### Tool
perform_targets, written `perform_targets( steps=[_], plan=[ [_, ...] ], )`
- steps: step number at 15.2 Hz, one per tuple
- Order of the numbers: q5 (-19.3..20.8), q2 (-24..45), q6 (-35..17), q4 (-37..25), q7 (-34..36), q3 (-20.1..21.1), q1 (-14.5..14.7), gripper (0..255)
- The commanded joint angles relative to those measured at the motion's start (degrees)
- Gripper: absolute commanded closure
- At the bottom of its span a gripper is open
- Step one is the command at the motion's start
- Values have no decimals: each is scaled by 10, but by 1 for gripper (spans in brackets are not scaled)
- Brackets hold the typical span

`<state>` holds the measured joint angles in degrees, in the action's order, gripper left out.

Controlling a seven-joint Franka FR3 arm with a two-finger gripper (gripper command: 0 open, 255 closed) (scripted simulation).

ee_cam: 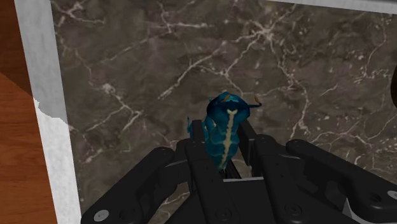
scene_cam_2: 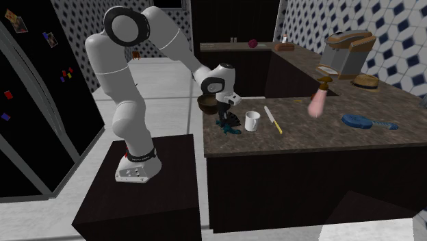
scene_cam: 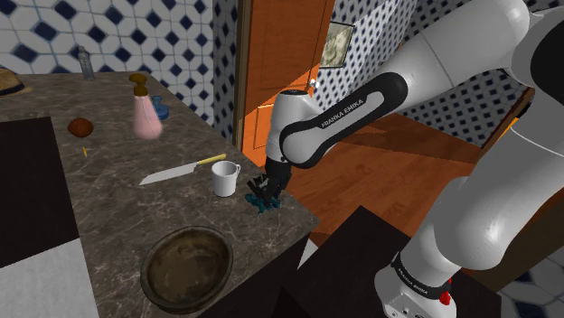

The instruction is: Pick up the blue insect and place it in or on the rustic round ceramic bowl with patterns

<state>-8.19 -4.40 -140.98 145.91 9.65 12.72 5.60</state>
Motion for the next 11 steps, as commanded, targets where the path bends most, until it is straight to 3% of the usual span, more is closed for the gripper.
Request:
perform_targets(
  steps=[1,11],
  plan=[
    [0,0,0,0,0,0,0,255],
    [-5,-62,87,-26,-1,-4,0,255]
  ],
)
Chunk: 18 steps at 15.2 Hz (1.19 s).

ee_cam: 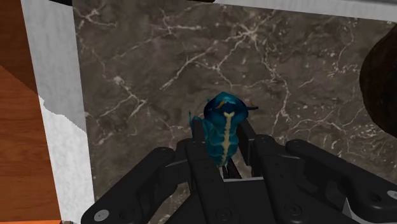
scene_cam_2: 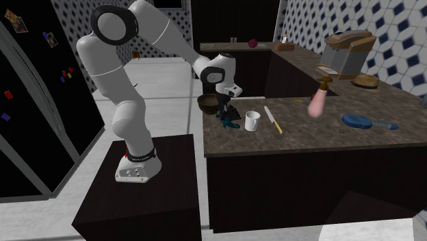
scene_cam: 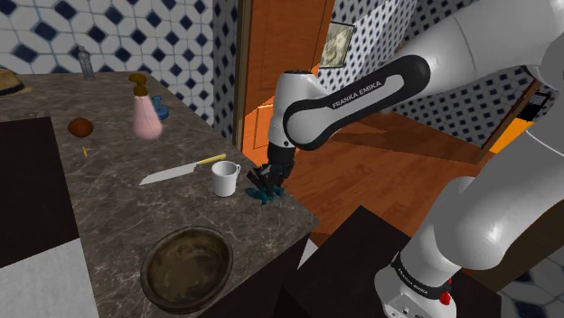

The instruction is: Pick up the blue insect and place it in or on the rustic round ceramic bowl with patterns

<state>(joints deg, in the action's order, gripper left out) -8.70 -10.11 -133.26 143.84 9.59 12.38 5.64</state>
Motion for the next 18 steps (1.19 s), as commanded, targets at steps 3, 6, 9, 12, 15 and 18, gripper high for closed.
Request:
perform_targets(
  steps=[3,6,9,12,15,18],
  plan=[
    [0,-20,36,-16,0,-2,0,255],
    [0,-34,62,-27,1,-4,-1,255],
    [0,-47,87,-40,2,-6,-1,255],
    [0,-59,112,-54,3,-7,-1,255],
    [1,-69,137,-68,4,-9,-1,255],
    [1,-78,162,-84,5,-11,-2,255]
  ],
)
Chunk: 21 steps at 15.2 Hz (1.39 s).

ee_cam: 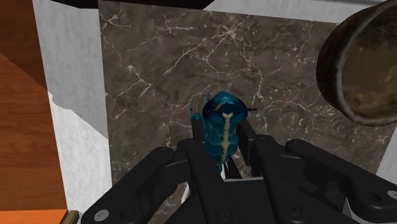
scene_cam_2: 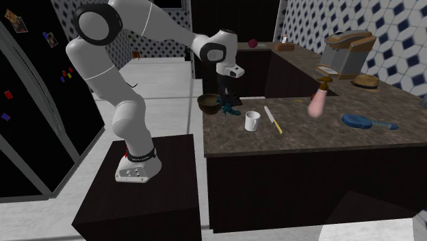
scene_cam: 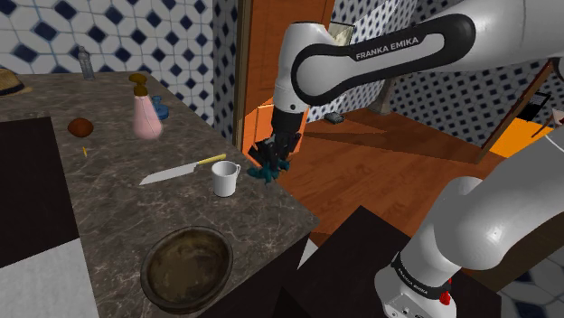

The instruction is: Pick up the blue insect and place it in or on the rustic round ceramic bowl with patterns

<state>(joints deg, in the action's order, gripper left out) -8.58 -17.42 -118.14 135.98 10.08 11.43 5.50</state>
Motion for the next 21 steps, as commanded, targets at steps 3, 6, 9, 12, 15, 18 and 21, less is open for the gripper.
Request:
perform_targets(
  steps=[3,6,9,12,15,18,21],
  plan=[
    [1,-12,35,-22,1,-3,-1,255],
    [-2,-14,46,-33,16,6,5,255],
    [-11,-8,45,-44,59,36,23,255],
    [-16,5,44,-61,102,65,39,255],
    [-18,23,43,-83,148,95,54,255],
    [-15,47,42,-111,194,125,68,255],
    [-6,77,43,-144,242,154,82,255]
  ],
)
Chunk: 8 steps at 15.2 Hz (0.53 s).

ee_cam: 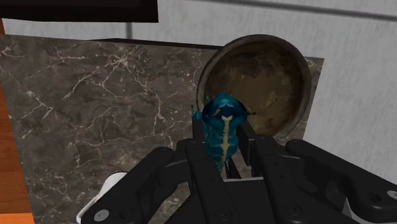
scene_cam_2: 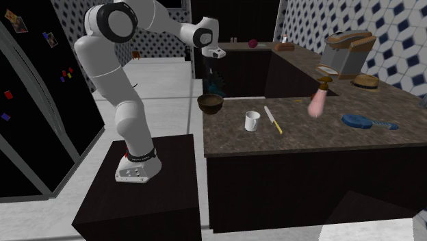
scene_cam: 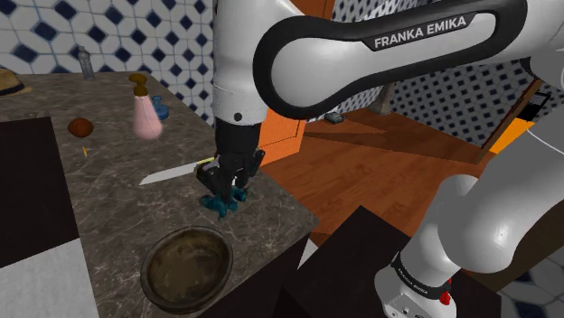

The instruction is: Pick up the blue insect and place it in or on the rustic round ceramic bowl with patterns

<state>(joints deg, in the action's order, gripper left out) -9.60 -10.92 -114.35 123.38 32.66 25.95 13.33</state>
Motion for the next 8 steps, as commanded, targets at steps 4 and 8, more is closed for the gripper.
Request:
perform_targets(
  steps=[4,8],
  plan=[
    [28,62,7,-72,85,46,22,255],
    [50,101,-4,-97,128,66,37,255]
  ],
)
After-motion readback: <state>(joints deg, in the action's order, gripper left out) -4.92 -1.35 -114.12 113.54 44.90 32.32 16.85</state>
